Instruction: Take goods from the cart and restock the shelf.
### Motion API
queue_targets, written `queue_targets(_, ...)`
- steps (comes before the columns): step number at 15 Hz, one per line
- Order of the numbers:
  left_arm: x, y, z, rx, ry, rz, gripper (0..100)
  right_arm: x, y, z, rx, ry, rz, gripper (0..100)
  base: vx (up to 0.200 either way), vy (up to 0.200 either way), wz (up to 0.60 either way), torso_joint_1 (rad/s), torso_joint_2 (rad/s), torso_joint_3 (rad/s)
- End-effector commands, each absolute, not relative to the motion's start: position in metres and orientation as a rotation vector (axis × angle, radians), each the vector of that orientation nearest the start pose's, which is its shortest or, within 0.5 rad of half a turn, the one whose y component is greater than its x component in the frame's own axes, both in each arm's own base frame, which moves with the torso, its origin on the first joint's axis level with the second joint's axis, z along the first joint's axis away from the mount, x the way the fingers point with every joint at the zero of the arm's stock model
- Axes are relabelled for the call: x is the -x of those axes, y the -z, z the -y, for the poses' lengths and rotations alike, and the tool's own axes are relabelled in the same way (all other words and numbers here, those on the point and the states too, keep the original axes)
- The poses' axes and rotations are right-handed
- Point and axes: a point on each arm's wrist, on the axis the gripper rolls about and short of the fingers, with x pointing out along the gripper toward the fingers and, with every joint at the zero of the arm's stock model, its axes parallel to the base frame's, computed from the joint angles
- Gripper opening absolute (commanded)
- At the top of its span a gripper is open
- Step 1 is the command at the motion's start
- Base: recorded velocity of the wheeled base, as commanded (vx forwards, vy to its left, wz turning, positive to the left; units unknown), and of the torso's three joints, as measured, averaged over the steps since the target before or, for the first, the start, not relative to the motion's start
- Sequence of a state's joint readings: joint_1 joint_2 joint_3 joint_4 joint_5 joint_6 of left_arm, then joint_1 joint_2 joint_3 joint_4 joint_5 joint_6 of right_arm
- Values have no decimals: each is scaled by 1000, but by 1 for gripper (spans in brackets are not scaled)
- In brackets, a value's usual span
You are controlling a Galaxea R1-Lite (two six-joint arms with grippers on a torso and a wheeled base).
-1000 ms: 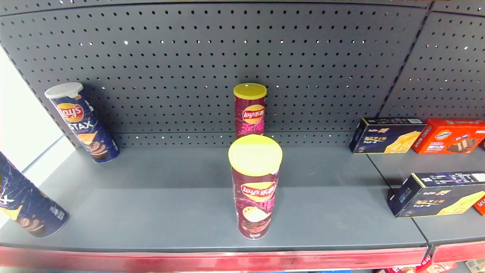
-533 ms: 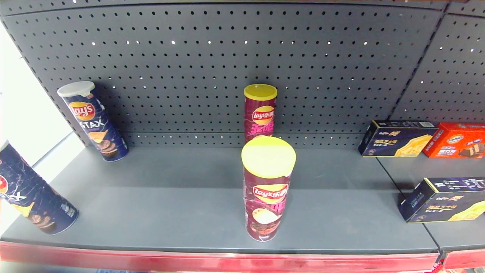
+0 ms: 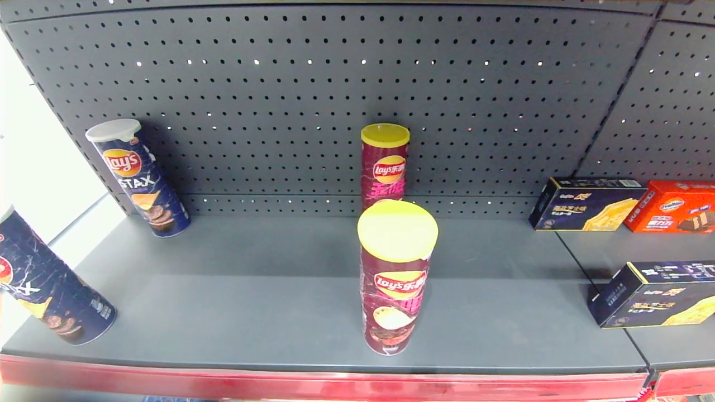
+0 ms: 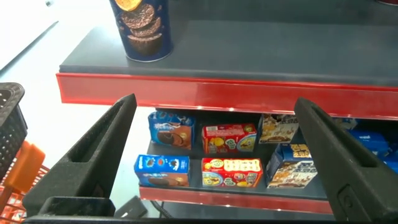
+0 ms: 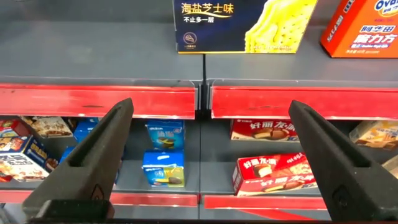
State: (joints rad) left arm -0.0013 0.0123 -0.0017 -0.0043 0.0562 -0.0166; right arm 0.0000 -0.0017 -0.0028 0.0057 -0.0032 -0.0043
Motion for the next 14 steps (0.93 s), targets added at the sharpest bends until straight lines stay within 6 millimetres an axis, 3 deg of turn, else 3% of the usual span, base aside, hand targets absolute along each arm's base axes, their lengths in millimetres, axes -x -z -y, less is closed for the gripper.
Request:
queue_targets(1,22,-77,-1,17,-55,-6,100,23,-76,0,5,3,-2,100,0,0,0,0,0,0)
queue_targets(14,22,-77,-1,17,-55,-6,100,23,-75,0,5,2,-5,100,0,0,0,0,0,0)
